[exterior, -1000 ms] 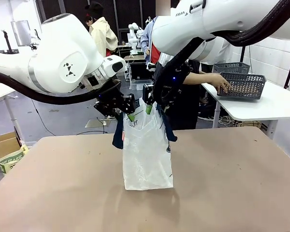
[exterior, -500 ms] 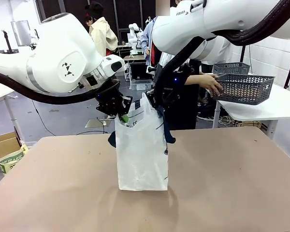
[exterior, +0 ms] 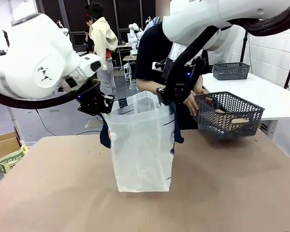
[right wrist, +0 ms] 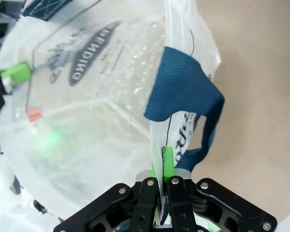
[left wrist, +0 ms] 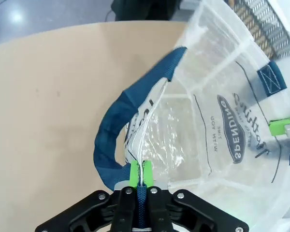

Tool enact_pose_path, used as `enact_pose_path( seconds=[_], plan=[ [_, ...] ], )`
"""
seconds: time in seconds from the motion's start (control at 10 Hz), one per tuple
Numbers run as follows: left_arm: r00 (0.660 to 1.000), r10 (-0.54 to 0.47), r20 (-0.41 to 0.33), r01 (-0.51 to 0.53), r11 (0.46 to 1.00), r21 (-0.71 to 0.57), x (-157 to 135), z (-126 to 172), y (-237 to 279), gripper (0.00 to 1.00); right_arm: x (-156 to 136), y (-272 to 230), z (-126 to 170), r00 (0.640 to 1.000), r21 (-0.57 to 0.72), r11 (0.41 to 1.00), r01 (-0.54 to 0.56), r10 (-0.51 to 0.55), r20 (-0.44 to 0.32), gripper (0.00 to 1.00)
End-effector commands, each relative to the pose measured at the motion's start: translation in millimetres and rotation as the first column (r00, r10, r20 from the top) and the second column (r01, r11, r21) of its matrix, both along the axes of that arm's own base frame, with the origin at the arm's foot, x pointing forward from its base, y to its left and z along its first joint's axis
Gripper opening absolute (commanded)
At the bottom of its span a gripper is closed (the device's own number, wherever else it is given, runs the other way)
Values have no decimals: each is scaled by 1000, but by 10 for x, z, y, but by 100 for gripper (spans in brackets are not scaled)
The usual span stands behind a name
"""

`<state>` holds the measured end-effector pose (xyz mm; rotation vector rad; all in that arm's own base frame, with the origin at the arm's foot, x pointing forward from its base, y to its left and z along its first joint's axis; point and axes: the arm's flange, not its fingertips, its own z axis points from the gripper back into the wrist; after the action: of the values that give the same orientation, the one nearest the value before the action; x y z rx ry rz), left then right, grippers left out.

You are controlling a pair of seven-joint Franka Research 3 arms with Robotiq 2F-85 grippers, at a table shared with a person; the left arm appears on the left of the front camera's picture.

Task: Transfer purchased items from the store into the shopping bag.
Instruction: Open the Reusable shopping bag in the center of the table.

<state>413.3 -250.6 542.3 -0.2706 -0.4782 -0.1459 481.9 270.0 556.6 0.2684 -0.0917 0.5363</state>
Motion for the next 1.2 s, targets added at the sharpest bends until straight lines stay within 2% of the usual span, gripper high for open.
enact_pose_path(
  seconds=[0.0, 0.3, 0.8, 1.1],
  plan=[
    [995, 83, 57, -81, 996, -39, -178, 0, 216, 0, -105, -229, -79, 998, -18, 999, -39, 40, 47, 0],
    [992, 104, 75, -102, 994, -26, -243, 1, 295, 0, -133, -328, -111, 993, -3, 999, -54, 54, 102, 0],
    [996, 15, 90, -19, 999, 43, -228, -233, 289, 0, -182, -284, -150, 985, -72, 995, -67, 78, 156, 0],
    [994, -24, 107, 17, 997, 70, -205, -264, 336, 0, -215, -276, -206, 980, -98, 992, -85, 100, 169, 0]
  ],
)
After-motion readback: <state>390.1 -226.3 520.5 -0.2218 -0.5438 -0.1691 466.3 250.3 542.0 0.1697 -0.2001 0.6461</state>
